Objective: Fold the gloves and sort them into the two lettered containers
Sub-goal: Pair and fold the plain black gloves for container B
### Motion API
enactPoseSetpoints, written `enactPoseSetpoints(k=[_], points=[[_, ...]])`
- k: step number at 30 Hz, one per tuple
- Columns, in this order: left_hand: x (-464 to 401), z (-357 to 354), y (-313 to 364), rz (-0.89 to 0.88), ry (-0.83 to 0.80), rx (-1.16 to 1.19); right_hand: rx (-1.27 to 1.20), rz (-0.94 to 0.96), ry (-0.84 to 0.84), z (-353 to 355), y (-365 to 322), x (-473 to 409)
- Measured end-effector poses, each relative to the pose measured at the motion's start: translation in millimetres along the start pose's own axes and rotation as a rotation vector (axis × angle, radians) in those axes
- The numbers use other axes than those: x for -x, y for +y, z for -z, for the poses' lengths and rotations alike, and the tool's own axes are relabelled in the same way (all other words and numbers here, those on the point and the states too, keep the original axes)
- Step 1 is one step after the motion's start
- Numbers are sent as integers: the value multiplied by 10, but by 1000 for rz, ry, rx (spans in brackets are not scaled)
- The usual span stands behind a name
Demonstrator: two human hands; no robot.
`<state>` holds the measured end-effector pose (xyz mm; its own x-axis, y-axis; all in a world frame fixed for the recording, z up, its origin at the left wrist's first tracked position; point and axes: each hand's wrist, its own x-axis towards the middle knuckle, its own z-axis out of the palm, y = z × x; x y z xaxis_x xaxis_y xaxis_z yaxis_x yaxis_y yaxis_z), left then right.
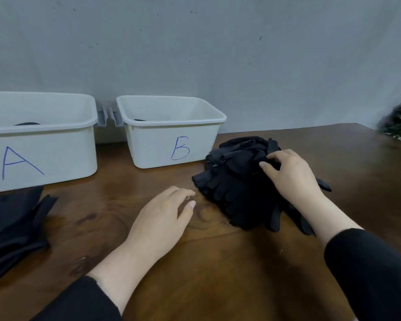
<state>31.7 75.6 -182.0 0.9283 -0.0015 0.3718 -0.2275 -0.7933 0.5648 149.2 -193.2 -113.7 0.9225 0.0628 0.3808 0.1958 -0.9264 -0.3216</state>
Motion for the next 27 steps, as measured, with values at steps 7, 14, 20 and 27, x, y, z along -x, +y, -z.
enactPoseSetpoints(k=[7, 14, 20, 27], points=[[5, -2, 2, 3, -53, -2, 100, -137, -82, 169, 191, 37], [11, -7, -10, -23, -37, -8, -317, -46, 315, 539, 29, -58], [28, 67, 36, 25, 100, 202, -758, 46, -91, 1093, -511, -134], [167, 321, 122, -7, -14, 930, -740, 146, -682, 883, -1131, 86]])
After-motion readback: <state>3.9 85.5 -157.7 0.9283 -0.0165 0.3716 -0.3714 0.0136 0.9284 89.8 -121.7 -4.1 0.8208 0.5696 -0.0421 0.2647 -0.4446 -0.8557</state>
